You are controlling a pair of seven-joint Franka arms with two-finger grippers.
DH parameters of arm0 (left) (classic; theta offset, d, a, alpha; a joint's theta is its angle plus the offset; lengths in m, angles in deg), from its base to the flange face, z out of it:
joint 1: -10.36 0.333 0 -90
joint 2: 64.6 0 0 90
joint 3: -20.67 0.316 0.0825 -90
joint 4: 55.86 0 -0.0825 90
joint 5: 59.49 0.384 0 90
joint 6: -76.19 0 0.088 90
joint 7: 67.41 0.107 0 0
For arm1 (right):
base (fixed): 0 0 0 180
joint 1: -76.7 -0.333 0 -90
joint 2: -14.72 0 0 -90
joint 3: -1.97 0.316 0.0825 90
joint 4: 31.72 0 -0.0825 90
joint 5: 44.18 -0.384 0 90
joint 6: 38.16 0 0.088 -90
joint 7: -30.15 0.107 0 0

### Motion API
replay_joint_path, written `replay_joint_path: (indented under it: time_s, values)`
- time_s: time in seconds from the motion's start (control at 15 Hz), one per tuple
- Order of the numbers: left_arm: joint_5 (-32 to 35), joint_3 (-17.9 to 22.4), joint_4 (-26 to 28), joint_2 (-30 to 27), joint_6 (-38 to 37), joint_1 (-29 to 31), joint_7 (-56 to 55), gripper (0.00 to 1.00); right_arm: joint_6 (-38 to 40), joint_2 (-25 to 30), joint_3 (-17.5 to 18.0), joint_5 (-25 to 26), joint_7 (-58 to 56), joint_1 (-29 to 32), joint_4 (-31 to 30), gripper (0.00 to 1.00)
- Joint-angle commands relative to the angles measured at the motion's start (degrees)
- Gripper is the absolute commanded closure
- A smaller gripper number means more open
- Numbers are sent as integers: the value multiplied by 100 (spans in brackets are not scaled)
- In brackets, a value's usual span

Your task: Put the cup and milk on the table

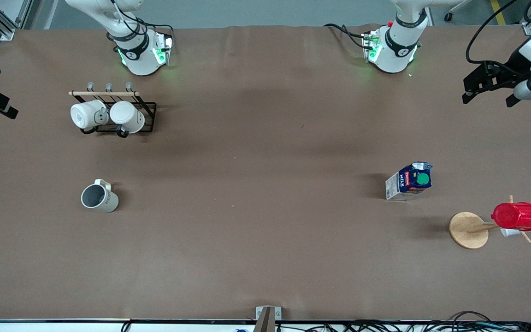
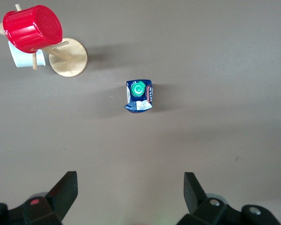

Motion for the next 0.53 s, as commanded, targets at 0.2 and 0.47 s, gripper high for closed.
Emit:
replay_joint_path:
  time_s: [0.2, 0.47]
  values:
    - [272, 8, -230, 178, -90, -5, -13, 0, 77, -31, 31, -14, -138, 90, 76, 0]
    - [334, 8, -214, 363, -63, 3, -266, 0, 51, -39, 31, -23, -155, 108, 76, 0]
